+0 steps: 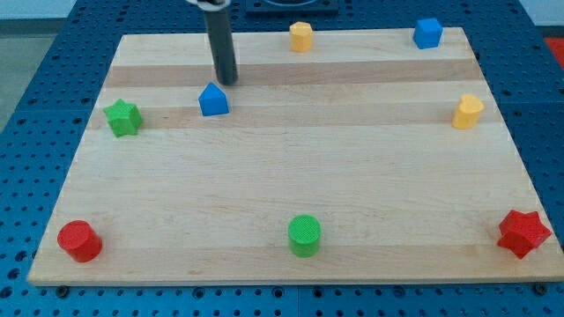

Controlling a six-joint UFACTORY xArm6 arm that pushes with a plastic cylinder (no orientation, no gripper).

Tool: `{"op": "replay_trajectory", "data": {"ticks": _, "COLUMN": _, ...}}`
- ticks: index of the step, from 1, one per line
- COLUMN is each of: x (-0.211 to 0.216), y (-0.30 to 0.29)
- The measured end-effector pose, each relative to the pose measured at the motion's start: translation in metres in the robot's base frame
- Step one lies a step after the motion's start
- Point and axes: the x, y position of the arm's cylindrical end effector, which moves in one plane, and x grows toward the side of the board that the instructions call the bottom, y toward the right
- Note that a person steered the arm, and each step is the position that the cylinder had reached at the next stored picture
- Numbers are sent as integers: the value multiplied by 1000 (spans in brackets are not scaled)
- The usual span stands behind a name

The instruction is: Move the triangle horizontal to the heart

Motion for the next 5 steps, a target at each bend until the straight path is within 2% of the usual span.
{"op": "replay_trajectory", "data": {"ticks": 1, "x": 0, "y": -71}}
{"op": "replay_trajectory", "data": {"ticks": 2, "x": 41, "y": -69}}
{"op": "replay_trajectory", "data": {"ticks": 3, "x": 49, "y": -24}}
{"op": "replay_trajectory", "data": {"ticks": 5, "x": 93, "y": 83}}
